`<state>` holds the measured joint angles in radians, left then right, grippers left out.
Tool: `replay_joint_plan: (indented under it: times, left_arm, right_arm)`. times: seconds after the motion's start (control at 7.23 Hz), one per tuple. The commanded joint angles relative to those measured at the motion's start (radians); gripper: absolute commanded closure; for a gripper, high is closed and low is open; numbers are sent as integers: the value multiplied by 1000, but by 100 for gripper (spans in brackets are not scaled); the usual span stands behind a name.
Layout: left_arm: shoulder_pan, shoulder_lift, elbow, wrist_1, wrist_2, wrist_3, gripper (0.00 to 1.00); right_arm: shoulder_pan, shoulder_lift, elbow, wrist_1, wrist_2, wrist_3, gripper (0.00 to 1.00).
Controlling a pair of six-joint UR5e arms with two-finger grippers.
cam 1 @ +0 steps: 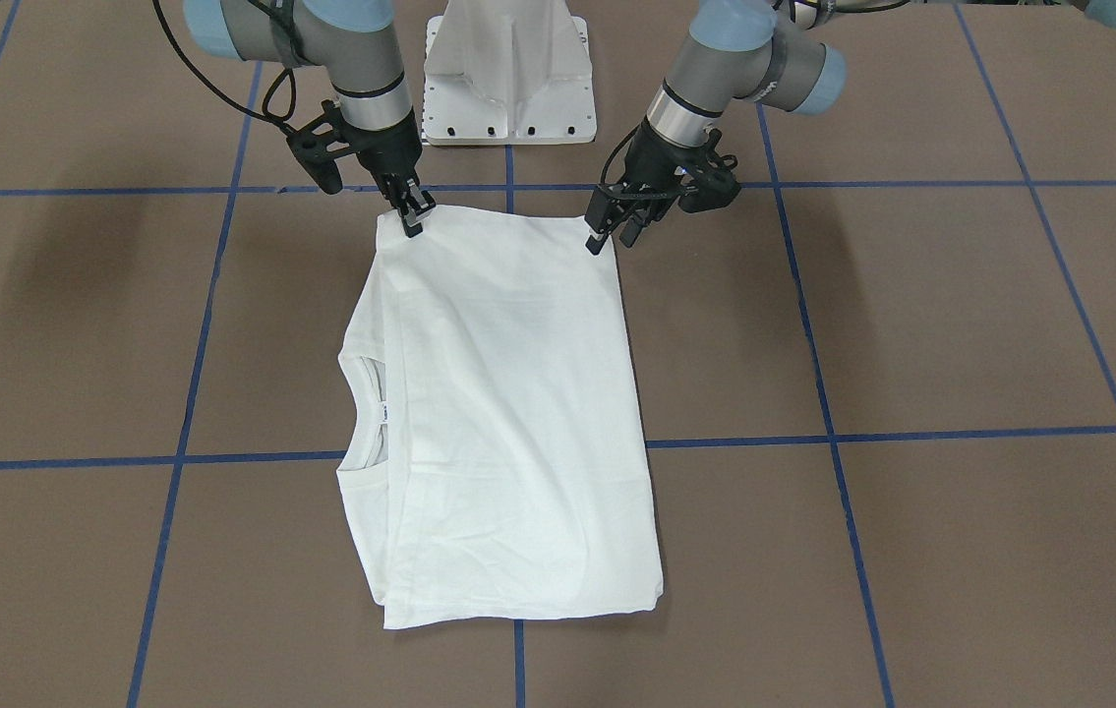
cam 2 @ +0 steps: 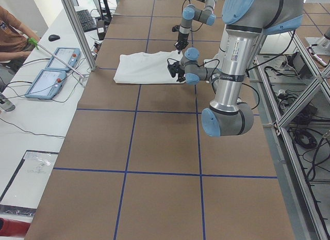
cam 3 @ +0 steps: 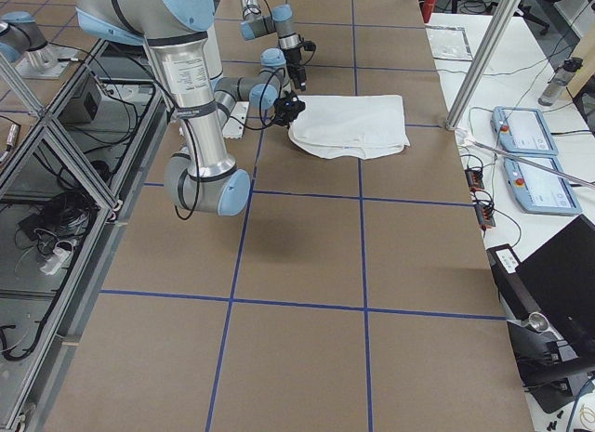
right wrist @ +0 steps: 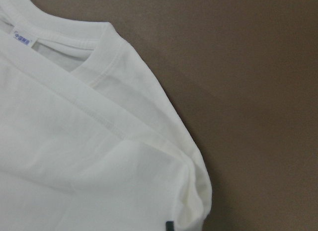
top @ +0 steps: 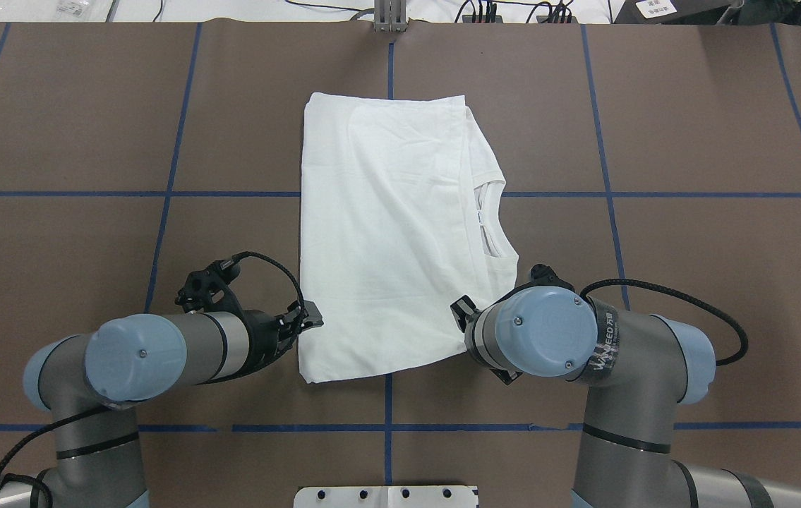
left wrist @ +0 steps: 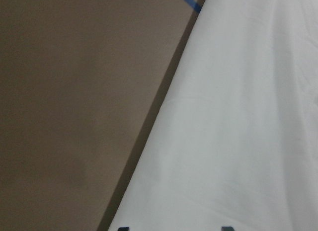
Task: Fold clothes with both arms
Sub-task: 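Grasp the shirt edge nearest the robot with both grippers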
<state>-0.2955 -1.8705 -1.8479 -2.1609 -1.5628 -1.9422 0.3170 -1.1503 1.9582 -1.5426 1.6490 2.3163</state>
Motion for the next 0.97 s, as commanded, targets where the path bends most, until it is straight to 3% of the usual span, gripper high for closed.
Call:
replay_joint_plan:
  times: [0.0,0.14,0.28,0.55,0.69,0.83]
  left_arm:
    - [42,4,9,12,10,-12,31]
    - [50,1,9,12,10,-12,33]
    - [52,-1,7,12,10,-18,51]
    - [84,4,9,12,12,-44,55]
    - [85,2,9,12,12,-52,65]
    - [85,1,9,12,10,-52,100]
  right_arm:
    - [-1,1,1,-1,0,0,100]
    - [-1,1,1,-1,2,0,100]
    - [-1,1,1,-1,2,-1,100]
    - [-1,3,1,-1,5,0,100]
    - [-1,3,1,-1,5,0,100]
    - [-1,3,1,-1,5,-1,100]
